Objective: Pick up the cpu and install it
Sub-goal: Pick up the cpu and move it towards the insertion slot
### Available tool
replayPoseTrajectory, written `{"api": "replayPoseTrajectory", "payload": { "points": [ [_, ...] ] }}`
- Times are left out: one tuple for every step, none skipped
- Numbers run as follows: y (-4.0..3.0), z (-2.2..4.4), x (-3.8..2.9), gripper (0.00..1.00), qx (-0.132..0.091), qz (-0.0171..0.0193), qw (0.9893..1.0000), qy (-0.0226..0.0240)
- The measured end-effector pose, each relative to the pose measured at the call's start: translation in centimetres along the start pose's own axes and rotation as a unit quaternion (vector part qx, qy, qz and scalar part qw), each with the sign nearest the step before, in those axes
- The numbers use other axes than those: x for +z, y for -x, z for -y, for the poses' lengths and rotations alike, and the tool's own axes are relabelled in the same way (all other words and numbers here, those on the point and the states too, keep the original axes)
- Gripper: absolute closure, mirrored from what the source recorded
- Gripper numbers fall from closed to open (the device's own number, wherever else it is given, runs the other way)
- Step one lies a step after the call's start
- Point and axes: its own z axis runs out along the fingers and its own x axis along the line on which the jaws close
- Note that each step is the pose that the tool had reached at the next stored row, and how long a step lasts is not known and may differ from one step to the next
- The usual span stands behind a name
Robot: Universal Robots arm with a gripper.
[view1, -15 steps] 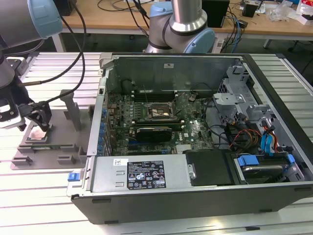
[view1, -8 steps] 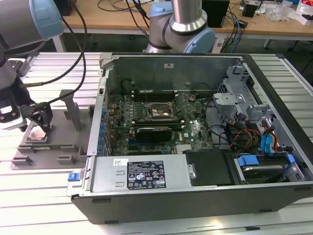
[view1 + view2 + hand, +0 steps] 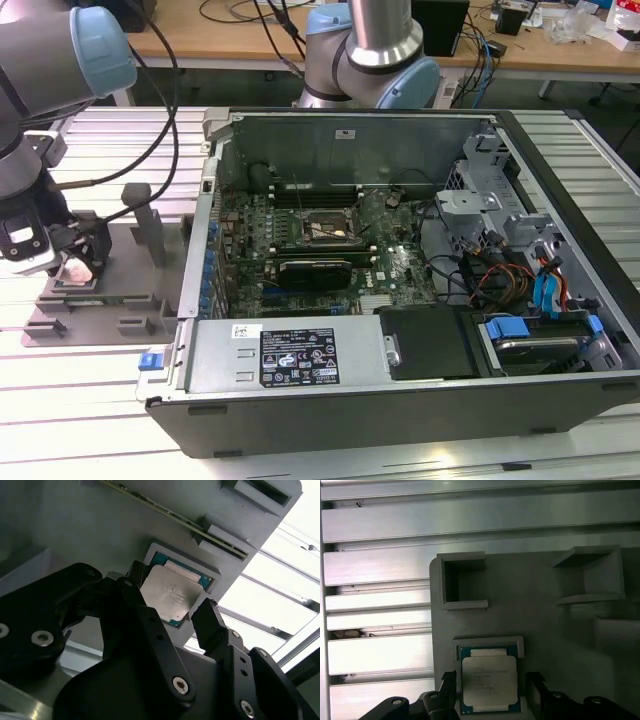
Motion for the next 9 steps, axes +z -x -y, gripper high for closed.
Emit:
{"api": "replayPoseTrajectory", "payload": {
  "points": [
    [0.0, -0.02, 0.08, 0.34, -0.001, -0.0001, 1.0, -0.0001],
    [-0.01, -0.05, 0.16, 0.34, -0.006, -0.0004, 1.0, -0.0001],
    [-0.01, -0.06, 0.25, 0.34, -0.012, -0.0005, 0.9999, 0.0],
    [-0.01, -0.06, 0.28, 0.34, -0.013, -0.0006, 0.9999, 0.0001],
    [-0.02, -0.06, 0.31, 0.34, -0.014, -0.0007, 0.9999, 0.0002],
    [-0.01, -0.08, 0.35, 0.34, -0.016, -0.0007, 0.9999, 0.0003],
    [-0.02, -0.11, 0.39, 0.34, -0.021, -0.001, 0.9998, 0.0003],
    [-0.02, -0.13, 0.42, 0.34, -0.025, -0.0011, 0.9997, 0.0003],
    [-0.02, -0.16, 0.44, 0.34, -0.028, -0.0012, 0.9996, 0.0004]
  ]
}}
